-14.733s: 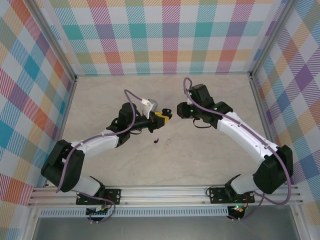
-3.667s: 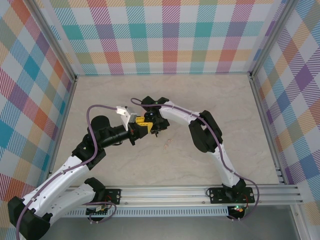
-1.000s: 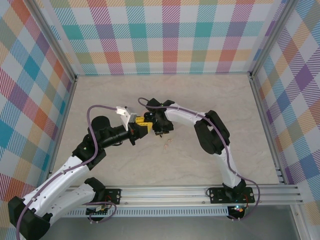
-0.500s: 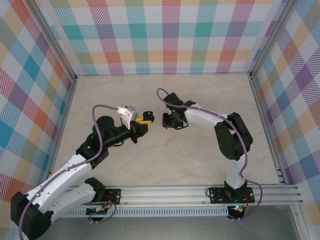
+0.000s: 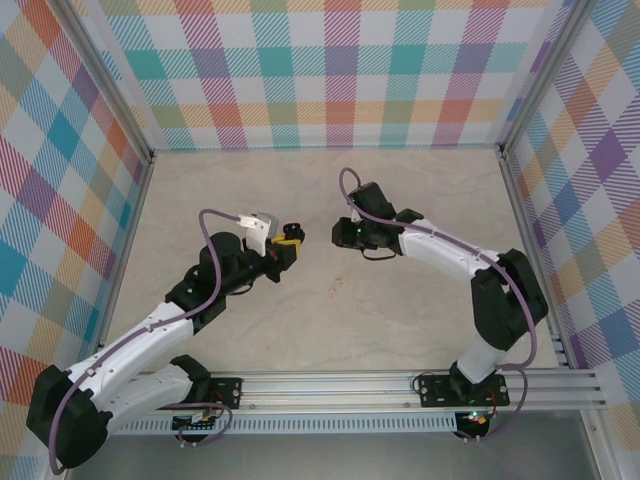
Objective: Insert wireless bluetooth earbuds into charging case
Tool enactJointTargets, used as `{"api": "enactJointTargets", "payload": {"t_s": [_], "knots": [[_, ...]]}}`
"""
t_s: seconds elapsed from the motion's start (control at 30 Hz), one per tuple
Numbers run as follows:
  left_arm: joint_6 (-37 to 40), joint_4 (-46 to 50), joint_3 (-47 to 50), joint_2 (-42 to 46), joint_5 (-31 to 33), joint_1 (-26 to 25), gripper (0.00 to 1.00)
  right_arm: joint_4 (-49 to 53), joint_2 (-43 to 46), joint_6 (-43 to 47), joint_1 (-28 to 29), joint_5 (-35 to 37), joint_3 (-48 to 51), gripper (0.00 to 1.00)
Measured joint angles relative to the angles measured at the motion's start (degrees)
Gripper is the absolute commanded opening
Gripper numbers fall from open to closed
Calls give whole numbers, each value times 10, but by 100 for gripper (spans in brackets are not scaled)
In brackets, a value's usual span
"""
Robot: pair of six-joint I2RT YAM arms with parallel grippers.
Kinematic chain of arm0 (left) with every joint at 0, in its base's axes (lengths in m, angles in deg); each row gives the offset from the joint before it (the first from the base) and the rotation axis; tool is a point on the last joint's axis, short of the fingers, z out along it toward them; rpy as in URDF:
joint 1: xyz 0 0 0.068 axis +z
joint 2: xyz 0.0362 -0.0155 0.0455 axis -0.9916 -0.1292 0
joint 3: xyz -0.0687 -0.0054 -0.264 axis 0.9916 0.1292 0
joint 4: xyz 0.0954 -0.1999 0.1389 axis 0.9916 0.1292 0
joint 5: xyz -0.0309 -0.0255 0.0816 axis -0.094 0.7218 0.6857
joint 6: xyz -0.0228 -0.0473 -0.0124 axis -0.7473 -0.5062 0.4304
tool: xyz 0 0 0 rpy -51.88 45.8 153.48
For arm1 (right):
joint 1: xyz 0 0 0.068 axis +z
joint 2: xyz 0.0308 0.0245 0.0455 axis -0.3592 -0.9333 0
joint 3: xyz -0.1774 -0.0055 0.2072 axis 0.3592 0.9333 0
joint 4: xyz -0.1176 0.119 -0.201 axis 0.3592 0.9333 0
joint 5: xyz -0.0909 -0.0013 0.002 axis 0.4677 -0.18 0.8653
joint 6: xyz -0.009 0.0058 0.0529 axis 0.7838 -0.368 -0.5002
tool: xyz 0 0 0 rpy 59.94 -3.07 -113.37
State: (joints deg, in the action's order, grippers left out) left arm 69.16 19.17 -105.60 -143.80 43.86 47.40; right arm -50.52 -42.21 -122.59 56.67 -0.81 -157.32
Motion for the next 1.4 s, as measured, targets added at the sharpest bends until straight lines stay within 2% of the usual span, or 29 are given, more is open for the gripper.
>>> {"api": "enactJointTargets", "payload": {"t_s": [0.4, 0.67, 1.03, 1.4], "knots": [[-20, -52, 14, -21, 7, 0, 15, -38, 135, 11, 0, -23, 35, 27], [-23, -127, 30, -55, -39, 0, 17, -68, 204, 34, 0, -52, 38, 28], [-25, -264, 44, -102, -121, 0, 16, -109, 232, 50, 0, -106, 41, 29], [-54, -312, 37, -140, -159, 0, 16, -126, 231, 50, 7, -134, 43, 29]]}}
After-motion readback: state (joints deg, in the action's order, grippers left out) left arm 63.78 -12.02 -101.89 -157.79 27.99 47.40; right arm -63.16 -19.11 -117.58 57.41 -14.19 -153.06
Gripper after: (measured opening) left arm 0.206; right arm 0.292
